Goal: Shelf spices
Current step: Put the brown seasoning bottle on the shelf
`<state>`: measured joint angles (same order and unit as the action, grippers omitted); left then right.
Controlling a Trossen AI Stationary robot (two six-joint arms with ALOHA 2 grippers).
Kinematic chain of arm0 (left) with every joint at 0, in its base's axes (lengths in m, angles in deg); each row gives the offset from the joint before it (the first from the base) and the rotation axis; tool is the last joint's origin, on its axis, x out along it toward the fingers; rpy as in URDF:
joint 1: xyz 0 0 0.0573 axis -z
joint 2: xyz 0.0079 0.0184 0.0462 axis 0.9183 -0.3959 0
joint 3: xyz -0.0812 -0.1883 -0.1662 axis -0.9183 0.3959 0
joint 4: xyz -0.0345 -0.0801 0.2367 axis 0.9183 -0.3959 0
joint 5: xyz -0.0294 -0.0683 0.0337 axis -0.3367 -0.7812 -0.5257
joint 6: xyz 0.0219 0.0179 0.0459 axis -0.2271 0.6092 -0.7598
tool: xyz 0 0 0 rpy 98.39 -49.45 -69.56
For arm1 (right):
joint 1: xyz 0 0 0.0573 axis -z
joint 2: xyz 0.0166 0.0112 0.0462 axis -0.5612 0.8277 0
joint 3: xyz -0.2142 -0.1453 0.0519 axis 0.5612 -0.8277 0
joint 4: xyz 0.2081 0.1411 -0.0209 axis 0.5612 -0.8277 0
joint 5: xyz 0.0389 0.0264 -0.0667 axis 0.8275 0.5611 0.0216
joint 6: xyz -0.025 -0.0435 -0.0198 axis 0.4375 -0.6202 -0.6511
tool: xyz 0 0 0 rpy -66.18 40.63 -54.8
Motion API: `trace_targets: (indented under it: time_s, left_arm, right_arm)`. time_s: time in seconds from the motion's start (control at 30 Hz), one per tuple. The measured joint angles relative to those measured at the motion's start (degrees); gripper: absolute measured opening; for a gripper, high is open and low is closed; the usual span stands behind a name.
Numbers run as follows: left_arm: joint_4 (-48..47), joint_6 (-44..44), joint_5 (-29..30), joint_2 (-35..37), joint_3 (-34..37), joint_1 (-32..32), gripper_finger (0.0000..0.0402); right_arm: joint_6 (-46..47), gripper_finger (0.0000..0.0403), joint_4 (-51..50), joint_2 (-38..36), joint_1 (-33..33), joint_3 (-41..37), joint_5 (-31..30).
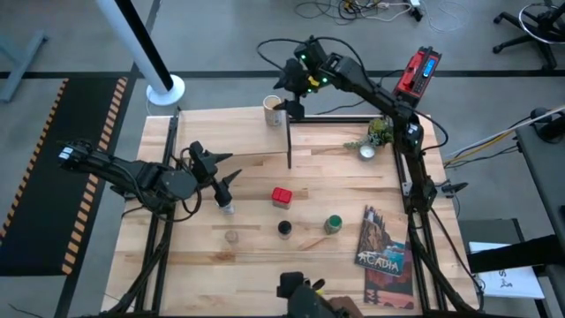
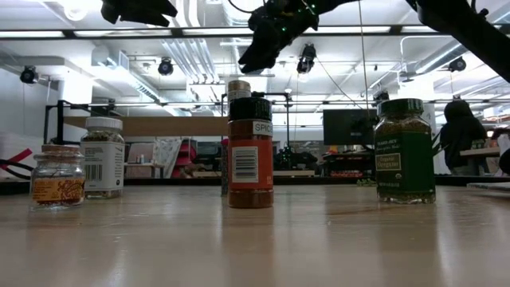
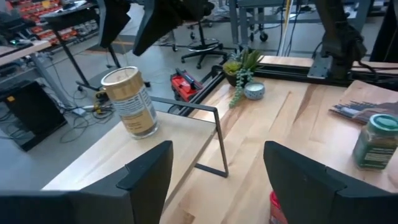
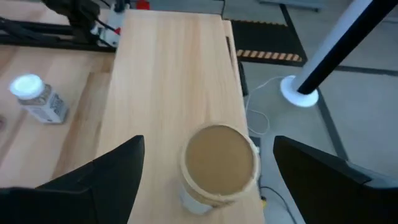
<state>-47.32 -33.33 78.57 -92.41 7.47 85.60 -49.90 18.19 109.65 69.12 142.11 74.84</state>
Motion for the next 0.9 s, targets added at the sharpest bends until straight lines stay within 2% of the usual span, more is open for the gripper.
trace_targets:
  time_s: [0.2, 0.43, 0.9]
  left_arm:
    - [0.64, -1.03, 0.06, 0.03, -0.04, -0.29, 0.0260]
    - [0.57, -1.21, 0.14, 0.06, -1.53, -0.66, 0.0280]
    - [0.59, -1.48, 0.21, 0.06, -1.62, -1.57, 0.0281]
  right_arm:
    - [-4.87, 0.0335, 2.68, 0.00, -0.19, -2.04, -0.53]
    - [-4.44, 0.0335, 6.10, 0.09, 0.76, -5.04, -1.25]
    - [-4.86, 0.0335, 10.51, 0.13, 0.53, -8.49, -0.57]
